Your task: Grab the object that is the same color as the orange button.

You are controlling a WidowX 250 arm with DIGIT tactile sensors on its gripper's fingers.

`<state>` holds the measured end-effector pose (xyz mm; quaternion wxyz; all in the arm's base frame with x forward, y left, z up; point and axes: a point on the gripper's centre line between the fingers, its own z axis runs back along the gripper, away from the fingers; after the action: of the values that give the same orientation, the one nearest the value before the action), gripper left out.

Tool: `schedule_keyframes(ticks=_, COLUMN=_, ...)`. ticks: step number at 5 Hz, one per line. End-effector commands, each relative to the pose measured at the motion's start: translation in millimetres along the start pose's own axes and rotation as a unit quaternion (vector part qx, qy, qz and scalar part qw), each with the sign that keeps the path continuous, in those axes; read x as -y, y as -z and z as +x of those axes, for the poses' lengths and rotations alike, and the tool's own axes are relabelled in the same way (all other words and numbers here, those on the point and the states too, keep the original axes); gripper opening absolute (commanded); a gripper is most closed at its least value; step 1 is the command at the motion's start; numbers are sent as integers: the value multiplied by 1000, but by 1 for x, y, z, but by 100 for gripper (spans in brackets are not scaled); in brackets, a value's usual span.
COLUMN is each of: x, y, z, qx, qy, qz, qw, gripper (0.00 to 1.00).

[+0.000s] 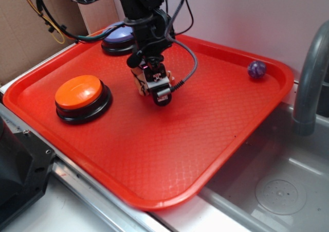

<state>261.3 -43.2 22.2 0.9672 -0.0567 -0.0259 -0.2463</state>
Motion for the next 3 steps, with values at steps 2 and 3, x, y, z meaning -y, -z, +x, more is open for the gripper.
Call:
schedule_keyframes(ticks=2, x=10, y=-17, z=5, qx=9, qy=2, qz=12, qw=1000, gripper=100)
schedule_keyframes(ticks=3, x=10, y=-24, z=4, qx=12, qy=-1, qz=7, qw=1000, gripper=100)
